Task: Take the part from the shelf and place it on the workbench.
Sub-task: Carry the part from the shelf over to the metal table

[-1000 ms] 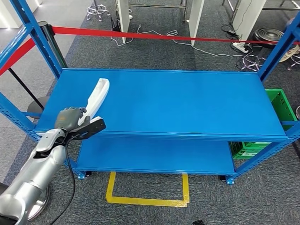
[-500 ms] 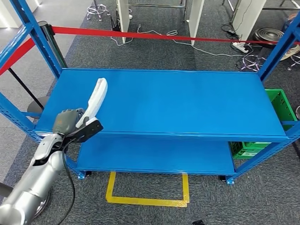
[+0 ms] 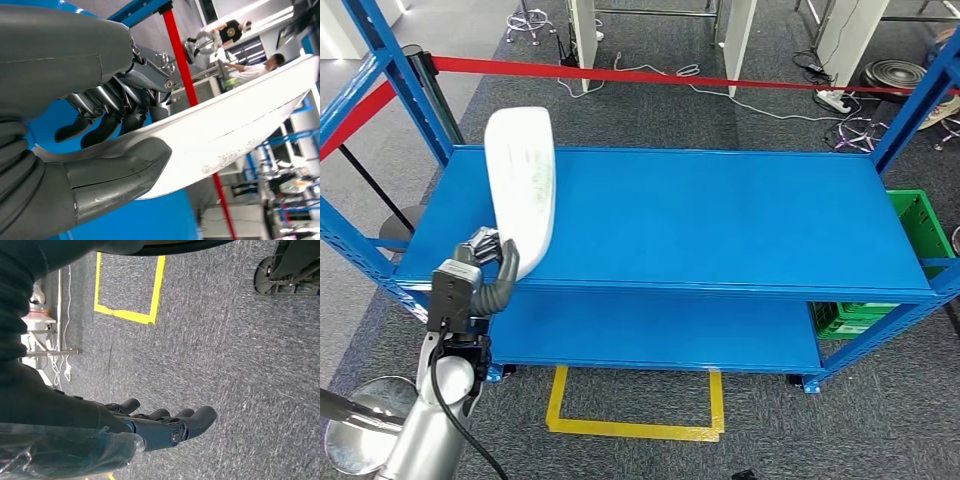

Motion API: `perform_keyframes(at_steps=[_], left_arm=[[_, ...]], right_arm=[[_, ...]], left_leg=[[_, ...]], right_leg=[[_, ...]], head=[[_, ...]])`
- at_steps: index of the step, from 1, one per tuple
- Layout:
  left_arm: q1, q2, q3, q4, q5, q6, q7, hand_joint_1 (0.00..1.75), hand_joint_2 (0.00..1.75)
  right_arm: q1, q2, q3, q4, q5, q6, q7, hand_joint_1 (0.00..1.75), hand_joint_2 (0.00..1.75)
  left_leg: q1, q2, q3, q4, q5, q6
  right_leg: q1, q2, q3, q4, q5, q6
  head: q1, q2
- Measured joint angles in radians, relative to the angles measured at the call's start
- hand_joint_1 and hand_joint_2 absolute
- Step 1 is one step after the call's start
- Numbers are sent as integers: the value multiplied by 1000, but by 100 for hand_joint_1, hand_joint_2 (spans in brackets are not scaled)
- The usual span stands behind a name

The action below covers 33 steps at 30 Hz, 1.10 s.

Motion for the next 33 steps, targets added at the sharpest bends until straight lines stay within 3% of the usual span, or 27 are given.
perform_keyframes(at_steps=[6,14,20,27,33], left_arm=[[18,-25,6,-43,33,3,-12,175,175],[53,-66,-13,-124,113,73,-42,175,175],[77,-88,-64,-182,135,149,-126,175,175],[95,-78,-143,-259,133,99,-227,175,175],[155,-64,-214,-300,181,51,-264,175,175]], right_arm=[[0,0,0,0,1,-4,0,0,175],[1,7,-1,0,-7,-14,3,0,175],[1,12,-4,0,-4,-17,9,0,175],[0,13,-4,0,13,-10,9,0,175],[1,13,-6,0,1,-13,3,0,175]], left_leg=[[0,0,0,0,0,0],[0,0,0,0,0,0],[0,0,0,0,0,0],[0,0,0,0,0,0],[0,0,0,0,0,0]], right_leg=[[0,0,0,0,0,0],[0,0,0,0,0,0],[0,0,0,0,0,0],[0,0,0,0,0,0],[0,0,0,0,0,0]], head=[[0,0],[0,0],[0,0],[0,0],[0,0]])
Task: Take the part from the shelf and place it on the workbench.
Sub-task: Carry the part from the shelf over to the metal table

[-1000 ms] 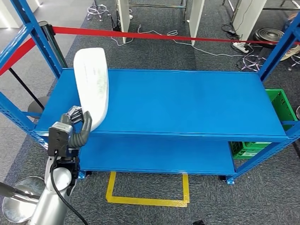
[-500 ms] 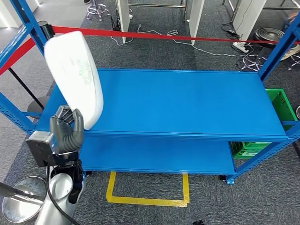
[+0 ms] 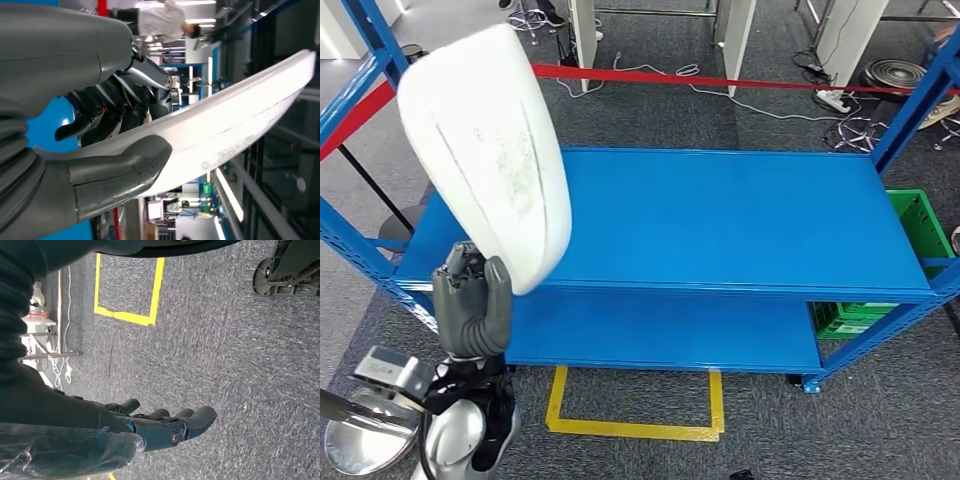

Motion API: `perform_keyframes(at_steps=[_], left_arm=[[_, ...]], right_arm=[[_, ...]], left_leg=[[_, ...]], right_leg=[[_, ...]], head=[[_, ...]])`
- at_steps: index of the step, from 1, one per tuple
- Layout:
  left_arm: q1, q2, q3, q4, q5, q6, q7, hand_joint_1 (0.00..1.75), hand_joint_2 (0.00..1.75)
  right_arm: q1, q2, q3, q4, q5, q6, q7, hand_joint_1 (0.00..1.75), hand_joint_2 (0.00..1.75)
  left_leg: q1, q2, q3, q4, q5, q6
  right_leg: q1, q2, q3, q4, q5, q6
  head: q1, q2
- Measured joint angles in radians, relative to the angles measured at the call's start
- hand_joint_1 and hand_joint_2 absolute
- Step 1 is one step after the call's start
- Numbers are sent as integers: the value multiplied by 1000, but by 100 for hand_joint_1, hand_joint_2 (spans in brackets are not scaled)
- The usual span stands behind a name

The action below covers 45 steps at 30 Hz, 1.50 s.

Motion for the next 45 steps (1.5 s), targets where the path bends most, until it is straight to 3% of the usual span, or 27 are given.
perform_keyframes(at_steps=[6,10,14,22,45], left_arm=[[41,29,-53,-21,66,-114,-66,175,175],[49,41,-62,-23,119,-204,-93,175,175],[60,47,-58,-23,115,-237,-119,175,175],[71,47,-42,-34,25,-204,-126,175,175],[72,47,-31,-34,33,-202,-126,175,175]], right_arm=[[1,0,-3,0,-6,4,-46,0,175],[1,0,-6,0,-30,26,-119,0,175],[1,0,-12,0,-47,59,-210,0,175],[1,-1,-27,0,-53,68,-249,0,175],[1,-2,-27,0,-49,77,-240,0,175]], left_leg=[[0,0,0,0,0,0],[0,0,0,0,0,0],[0,0,0,0,0,0],[0,0,0,0,0,0],[0,0,0,0,0,0]], right_leg=[[0,0,0,0,0,0],[0,0,0,0,0,0],[0,0,0,0,0,0],[0,0,0,0,0,0],[0,0,0,0,0,0]], head=[[0,0],[0,0],[0,0],[0,0],[0,0]])
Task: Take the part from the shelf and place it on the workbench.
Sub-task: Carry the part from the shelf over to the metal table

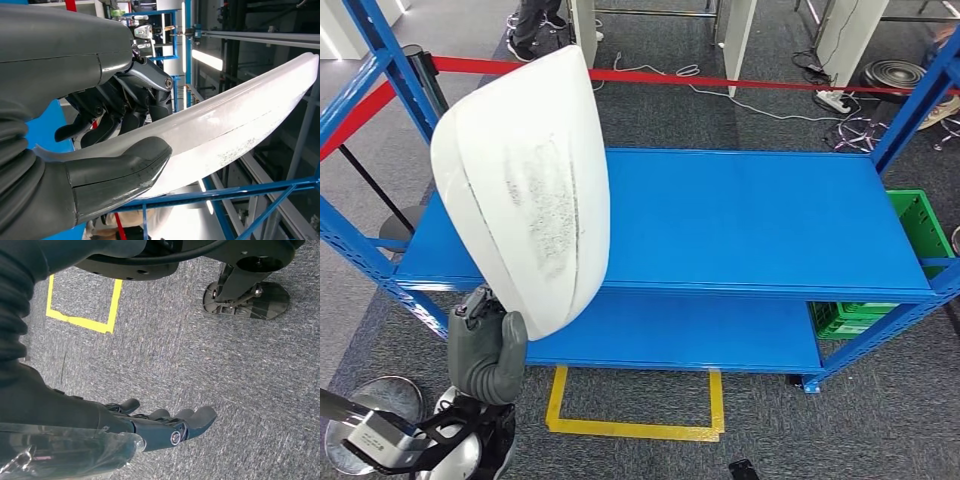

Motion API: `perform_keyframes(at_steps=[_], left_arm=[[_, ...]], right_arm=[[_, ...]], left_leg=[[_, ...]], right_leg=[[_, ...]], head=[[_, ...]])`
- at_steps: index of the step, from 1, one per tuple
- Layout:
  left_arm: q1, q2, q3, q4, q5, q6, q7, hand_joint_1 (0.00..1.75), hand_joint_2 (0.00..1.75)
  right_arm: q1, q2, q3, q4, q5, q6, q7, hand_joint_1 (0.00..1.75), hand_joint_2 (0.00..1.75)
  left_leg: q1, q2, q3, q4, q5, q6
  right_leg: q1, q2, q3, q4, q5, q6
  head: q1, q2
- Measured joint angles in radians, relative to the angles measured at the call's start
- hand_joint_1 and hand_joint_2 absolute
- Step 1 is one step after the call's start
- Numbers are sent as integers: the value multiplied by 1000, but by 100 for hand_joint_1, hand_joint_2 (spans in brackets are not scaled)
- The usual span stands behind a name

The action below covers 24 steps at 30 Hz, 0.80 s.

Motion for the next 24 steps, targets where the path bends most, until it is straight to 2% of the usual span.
perform_keyframes(at_steps=[9,14,16,17,20,21,22,23,24], left_arm=[[-1,0,2,0,9,0,0,175,175],[-7,0,2,0,28,-8,0,175,175],[-8,-4,3,0,71,-37,0,175,175],[-10,-8,3,0,97,-55,0,175,175],[-12,-17,8,0,145,-92,2,175,175],[-12,-19,11,0,155,-101,4,175,175],[-11,-21,14,1,164,-109,7,175,175],[-11,-23,17,1,173,-117,11,175,175],[-11,-27,20,2,184,-125,14,175,175]], right_arm=[[0,0,-2,0,-4,-3,10,0,175],[-2,0,-9,0,-13,-10,33,0,175],[-4,0,-12,0,-3,-28,65,0,175],[-7,0,-12,0,5,-39,84,0,175],[-9,0,-11,0,33,-68,135,0,175],[-6,0,-10,0,42,-77,151,0,175],[-2,0,-9,0,50,-87,166,0,175],[1,-1,-7,0,56,-97,184,0,175],[2,-1,-5,0,63,-109,209,0,175]], left_leg=[[-1,0,0,1,-1,2],[-9,0,1,-3,-2,20],[-5,1,11,-23,8,27],[-3,3,16,-32,12,31],[-1,5,20,-38,15,34],[0,4,20,-38,15,33],[2,3,20,-37,14,30],[5,1,20,-35,13,24],[8,-1,20,-30,10,16]], right_leg=[[-1,0,0,-1,1,1],[-11,0,4,-10,5,14],[-11,-1,-1,1,-7,19],[-11,-2,-13,31,-27,21],[-12,-3,-87,198,-110,27],[-14,-3,-101,230,-117,30],[-17,-3,-100,228,-106,35],[-21,-3,-82,191,-80,41],[-28,-3,-53,132,-50,49]], head=[[0,0],[-1,0],[0,0],[2,0],[4,0],[4,0],[5,0],[5,0],[5,0]])
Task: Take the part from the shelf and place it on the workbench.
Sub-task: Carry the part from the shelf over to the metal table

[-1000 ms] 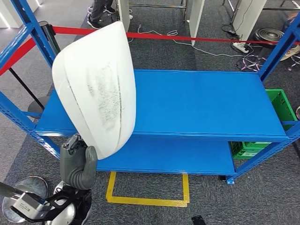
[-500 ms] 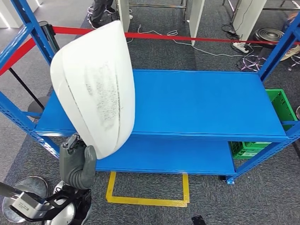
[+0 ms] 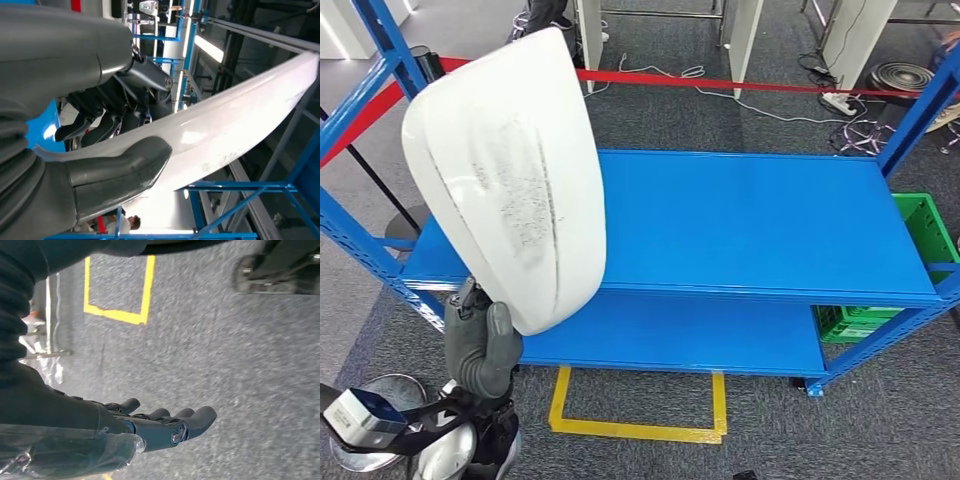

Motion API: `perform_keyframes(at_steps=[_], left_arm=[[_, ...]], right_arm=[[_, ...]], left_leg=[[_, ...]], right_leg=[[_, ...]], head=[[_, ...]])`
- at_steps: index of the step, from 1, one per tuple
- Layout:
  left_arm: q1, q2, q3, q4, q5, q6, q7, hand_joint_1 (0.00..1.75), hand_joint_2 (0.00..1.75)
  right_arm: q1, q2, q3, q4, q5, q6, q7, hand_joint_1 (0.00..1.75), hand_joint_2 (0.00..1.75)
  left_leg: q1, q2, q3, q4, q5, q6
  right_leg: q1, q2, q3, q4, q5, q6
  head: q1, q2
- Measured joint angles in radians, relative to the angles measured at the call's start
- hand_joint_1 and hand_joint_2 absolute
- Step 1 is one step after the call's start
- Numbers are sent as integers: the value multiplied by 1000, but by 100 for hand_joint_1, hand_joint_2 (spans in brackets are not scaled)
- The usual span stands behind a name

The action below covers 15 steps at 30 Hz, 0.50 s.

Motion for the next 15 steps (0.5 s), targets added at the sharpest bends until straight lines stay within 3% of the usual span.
perform_keyframes(at_steps=[1,2,4,5,7,9,11,12,13,15], left_arm=[[0,-4,3,0,13,-9,4,175,175],[1,-10,5,0,30,-18,9,175,175],[4,-26,10,0,67,-34,17,175,175],[6,-33,12,-1,82,-41,20,175,175],[8,-42,18,-1,99,-49,23,175,175],[8,-49,25,-1,109,-54,28,175,175],[11,-53,29,-1,115,-61,34,175,175],[14,-54,30,-1,113,-65,39,175,175],[16,-54,31,-1,106,-69,45,175,175],[17,-54,30,-1,90,-74,60,175,175]], right_arm=[[0,1,2,0,6,-11,33,0,175],[0,2,4,1,10,-23,70,0,175],[0,4,6,2,12,-41,134,0,175],[1,4,6,2,12,-46,153,0,175],[1,4,6,2,9,-51,168,0,175],[1,3,6,2,3,-57,172,0,175],[1,3,6,1,-4,-67,170,0,175],[1,3,6,1,-7,-73,169,0,175],[2,3,5,1,-9,-77,171,0,175],[1,3,5,2,-12,-80,186,0,175]], left_leg=[[1,-1,-2,7,-4,-11],[2,-1,-5,15,-8,-20],[0,-3,-9,22,-8,-35],[2,-4,-9,21,-5,-39],[6,-2,-13,30,-15,-45],[2,1,-49,109,-64,-43],[-6,1,-113,241,-125,-37],[-9,1,-135,286,-138,-33],[-12,1,-141,300,-134,-27],[-20,1,-101,227,-83,-11]], right_leg=[[-3,3,29,-55,20,6],[-5,8,49,-93,30,2],[-1,16,57,-108,26,-20],[1,17,54,-104,28,-35],[5,16,51,-102,30,-53],[7,15,50,-103,33,-66],[13,12,48,-103,33,-74],[16,10,48,-103,33,-76],[20,10,47,-103,33,-77],[25,10,47,-103,33,-77]], head=[[2,0],[2,0],[0,0],[-2,0],[-4,0],[-6,0],[-8,0],[-8,0],[-8,0],[-8,0]])
